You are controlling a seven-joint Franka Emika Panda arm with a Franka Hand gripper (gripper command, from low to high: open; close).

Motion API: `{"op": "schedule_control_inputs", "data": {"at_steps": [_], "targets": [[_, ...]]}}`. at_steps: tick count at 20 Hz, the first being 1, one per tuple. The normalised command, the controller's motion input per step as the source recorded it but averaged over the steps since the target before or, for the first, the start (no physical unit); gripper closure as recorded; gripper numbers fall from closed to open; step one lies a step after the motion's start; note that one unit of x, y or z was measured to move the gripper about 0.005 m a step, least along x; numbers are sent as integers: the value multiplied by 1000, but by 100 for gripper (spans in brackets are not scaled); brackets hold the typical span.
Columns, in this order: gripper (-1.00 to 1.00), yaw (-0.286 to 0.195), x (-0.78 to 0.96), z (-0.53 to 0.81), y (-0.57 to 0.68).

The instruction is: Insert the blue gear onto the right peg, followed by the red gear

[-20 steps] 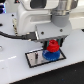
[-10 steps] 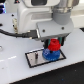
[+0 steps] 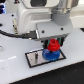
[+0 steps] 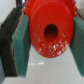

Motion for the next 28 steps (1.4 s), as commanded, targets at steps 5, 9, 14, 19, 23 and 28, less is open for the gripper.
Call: {"op": "schedule_control_inputs", "data": {"at_steps": [5, 9, 14, 19, 23, 28], "targets": [[100, 0, 234, 72, -120], [100, 0, 98, 109, -159], [100, 0, 146, -73, -138], [100, 0, 154, 37, -59], [100, 0, 143, -223, -100], [100, 0, 130, -216, -95]]}}
